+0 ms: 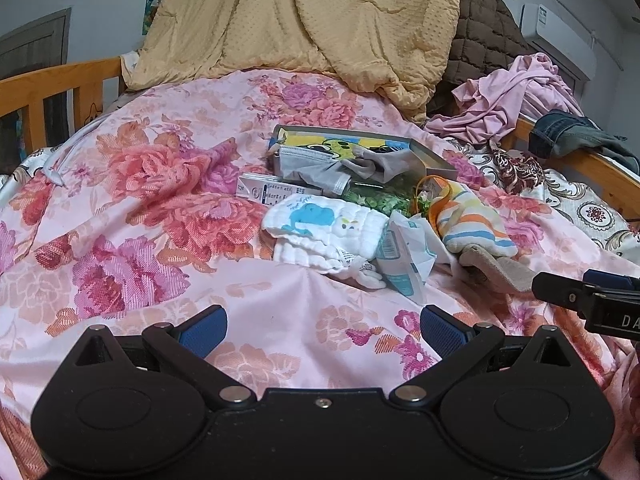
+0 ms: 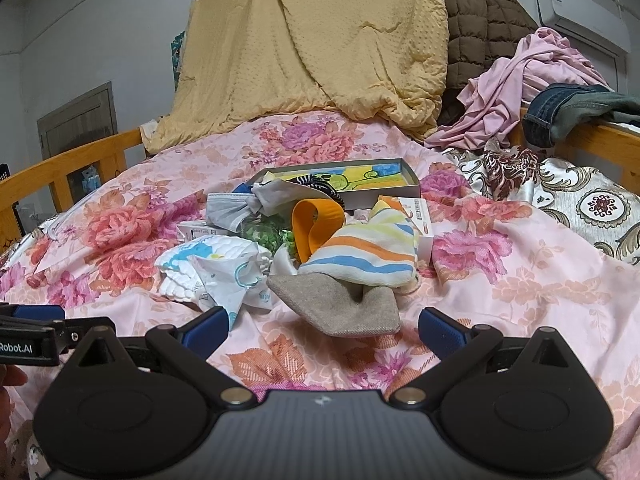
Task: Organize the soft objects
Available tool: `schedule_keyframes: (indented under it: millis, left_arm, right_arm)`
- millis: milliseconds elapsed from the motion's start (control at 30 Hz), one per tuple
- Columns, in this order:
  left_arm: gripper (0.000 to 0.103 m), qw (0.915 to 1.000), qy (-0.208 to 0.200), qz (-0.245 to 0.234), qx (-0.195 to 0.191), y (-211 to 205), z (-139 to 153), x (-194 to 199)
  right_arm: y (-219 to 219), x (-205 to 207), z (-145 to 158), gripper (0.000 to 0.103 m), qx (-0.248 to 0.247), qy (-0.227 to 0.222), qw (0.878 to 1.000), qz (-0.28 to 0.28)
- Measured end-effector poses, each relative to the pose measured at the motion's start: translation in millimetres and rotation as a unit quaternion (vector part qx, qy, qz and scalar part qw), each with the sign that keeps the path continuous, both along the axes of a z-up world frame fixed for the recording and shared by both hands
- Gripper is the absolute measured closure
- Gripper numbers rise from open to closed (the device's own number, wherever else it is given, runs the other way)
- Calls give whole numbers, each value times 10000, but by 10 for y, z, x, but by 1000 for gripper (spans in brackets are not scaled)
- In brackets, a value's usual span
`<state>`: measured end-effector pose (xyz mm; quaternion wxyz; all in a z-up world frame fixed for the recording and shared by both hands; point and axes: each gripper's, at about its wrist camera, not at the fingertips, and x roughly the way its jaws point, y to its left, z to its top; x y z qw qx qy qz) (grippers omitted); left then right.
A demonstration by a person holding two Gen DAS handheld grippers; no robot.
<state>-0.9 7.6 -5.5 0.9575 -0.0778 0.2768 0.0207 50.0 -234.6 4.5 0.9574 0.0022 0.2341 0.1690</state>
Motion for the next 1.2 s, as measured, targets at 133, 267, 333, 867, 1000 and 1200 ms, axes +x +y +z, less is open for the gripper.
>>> schedule_keyframes:
  millis: [133,267,333,867,1000,1200]
  left_arm:
    - [1,10000,2,-12,-11,1,3,-2]
    - [1,9999,-28,-70,-71,0,6,-17]
    - [1,9999,-46,-98,-89,3,6,-16]
    - [1,9998,-9,-166,-91,-12,1,-1]
    - [1,9998,-3,-159,-89,-9,-4,1]
    - [1,9998,-4,-160,-88,-10,-4,1]
  right_arm:
    - [-2,-4,3,0,0,0,10000,0]
    - [-2,-4,4,0,4,0,10000,0]
    - [-2,-3,4,0,4,3,10000,-1]
    - [0,-3,2,0,3,2,10000,2]
    - [0,-4,2,0,5,1,10000,0]
    - [-1,-2,2,0,4,4,10000,1]
